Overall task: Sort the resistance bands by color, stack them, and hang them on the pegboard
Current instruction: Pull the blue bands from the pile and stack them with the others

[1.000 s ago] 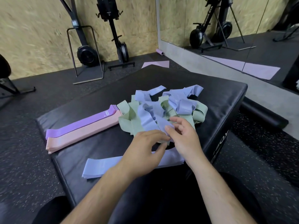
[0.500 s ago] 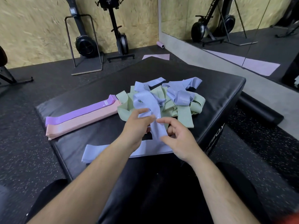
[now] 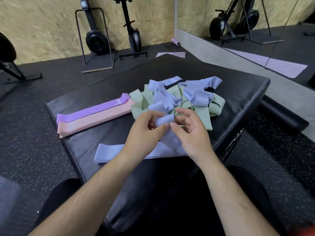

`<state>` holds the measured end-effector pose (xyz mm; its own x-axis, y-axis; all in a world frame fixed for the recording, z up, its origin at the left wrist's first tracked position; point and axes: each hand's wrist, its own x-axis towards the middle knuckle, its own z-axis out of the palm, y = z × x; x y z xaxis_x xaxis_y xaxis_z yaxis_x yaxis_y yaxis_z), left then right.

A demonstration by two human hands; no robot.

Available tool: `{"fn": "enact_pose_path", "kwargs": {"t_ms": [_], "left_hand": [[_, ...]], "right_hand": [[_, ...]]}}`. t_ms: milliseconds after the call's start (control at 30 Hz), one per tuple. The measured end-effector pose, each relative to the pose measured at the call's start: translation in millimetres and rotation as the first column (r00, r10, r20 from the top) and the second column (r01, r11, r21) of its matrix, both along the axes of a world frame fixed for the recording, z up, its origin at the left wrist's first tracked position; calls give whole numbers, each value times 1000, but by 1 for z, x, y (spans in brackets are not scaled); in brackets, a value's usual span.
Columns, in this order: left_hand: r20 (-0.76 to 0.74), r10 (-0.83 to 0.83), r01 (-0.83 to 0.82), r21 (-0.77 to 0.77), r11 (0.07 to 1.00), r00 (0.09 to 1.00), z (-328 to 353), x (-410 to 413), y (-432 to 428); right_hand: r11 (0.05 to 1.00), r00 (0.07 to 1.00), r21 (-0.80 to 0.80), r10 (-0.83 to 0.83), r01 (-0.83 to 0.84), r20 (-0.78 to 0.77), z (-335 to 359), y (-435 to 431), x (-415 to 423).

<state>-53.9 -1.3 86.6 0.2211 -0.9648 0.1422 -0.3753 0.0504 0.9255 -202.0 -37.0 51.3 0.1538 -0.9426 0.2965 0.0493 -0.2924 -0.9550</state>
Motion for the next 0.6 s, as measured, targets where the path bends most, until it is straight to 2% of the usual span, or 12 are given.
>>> {"fn": "enact_pose_path", "kwargs": {"t_ms": [100, 233, 400, 500, 600], "left_hand": [[-26, 28, -29, -27, 999, 999, 5, 8, 6], [-33, 76, -75, 24, 997, 997, 7, 21, 13], [-129, -9, 23, 108, 994, 992, 10, 34, 22], [-74, -6, 12, 73, 997, 997, 11, 37, 25], [43, -1, 1, -8, 1000, 999, 18, 36, 29]], "right_hand": [[999, 999, 0, 32, -32, -13, 3, 6, 6], [998, 997, -30, 60, -61, -40, 9, 18, 14], [992, 994, -103, 67, -76, -88, 14, 35, 17], [991, 992, -111, 59, -72, -113, 16, 43, 19], [993, 991, -115, 14, -30, -136, 22, 46, 25]]}}
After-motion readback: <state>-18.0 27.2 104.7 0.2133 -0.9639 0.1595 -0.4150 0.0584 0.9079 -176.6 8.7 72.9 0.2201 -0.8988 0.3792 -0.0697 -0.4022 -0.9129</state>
